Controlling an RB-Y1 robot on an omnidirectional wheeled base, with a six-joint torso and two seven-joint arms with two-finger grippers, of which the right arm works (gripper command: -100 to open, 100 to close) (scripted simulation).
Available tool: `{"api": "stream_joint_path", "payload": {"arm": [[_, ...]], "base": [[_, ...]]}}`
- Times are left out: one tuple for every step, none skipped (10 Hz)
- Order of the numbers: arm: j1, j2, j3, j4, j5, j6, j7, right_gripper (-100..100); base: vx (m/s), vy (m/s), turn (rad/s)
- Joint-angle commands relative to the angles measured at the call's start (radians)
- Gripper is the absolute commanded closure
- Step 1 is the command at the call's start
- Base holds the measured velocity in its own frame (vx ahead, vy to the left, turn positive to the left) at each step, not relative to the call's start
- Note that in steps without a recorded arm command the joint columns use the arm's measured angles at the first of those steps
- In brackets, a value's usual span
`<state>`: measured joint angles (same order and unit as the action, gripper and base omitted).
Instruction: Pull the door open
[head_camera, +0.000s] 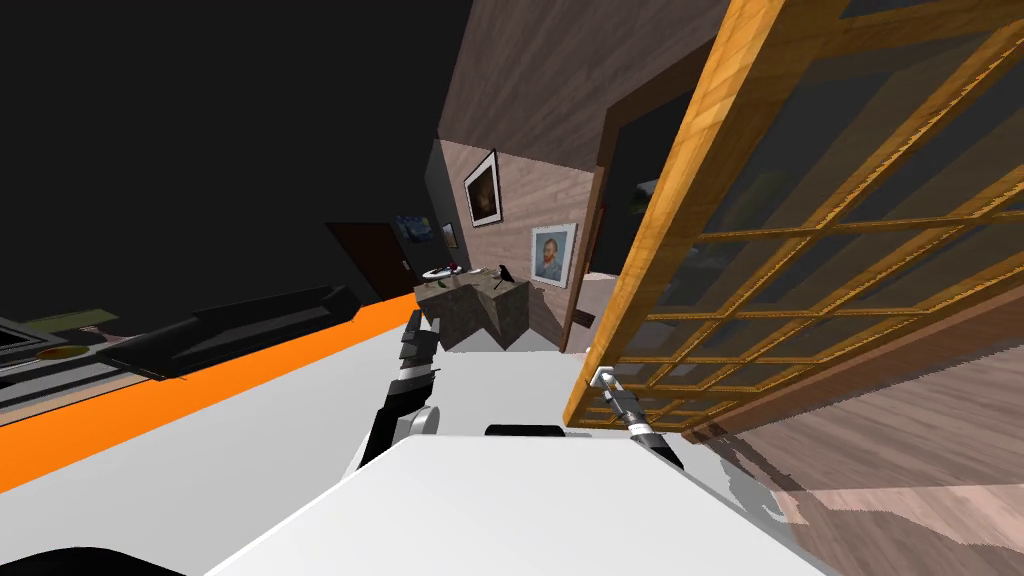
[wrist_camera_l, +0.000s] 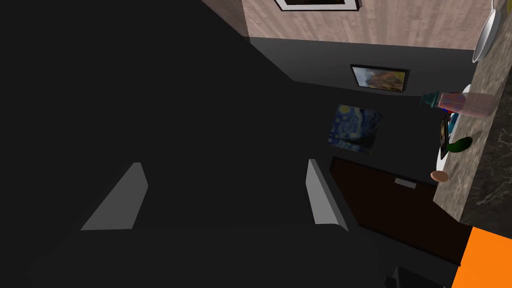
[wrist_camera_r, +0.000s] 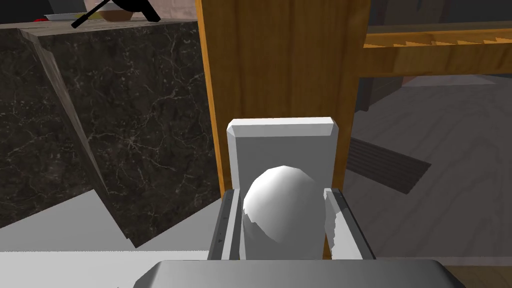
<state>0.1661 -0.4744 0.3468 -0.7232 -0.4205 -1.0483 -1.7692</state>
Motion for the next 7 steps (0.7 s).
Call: {"api": "stream_joint_path", "payload": {"arm": [[0.007, -0.009, 0.01, 0.007, 0.006, -0.022, -0.012, 100], [0.008, -0.012, 0.013, 0.009, 0.007, -0.028, -0.015, 100], [0.012, -0.017, 0.018, 0.013, 0.011, -0.041, -0.022, 100], [0.017, -0.023, 0.025, 0.018, 0.014, -0.055, -0.03, 100], [0.021, -0.029, 0.031, 0.022, 0.018, -0.07, -0.038, 100], [0.025, -0.035, 0.038, 0.027, 0.022, -0.084, -0.045, 100], [0.029, -0.041, 0.044, 0.031, 0.025, -0.097, -0.053, 100]], "base": [[-0.122, -0.049, 0.136], [-0.202, -0.065, 0.142], [-0.215, -0.055, 0.111], [-0.202, -0.031, 0.134], [-0.19, -0.045, 0.138], [-0.207, -0.065, 0.137], [-0.213, -0.089, 0.133]]}}
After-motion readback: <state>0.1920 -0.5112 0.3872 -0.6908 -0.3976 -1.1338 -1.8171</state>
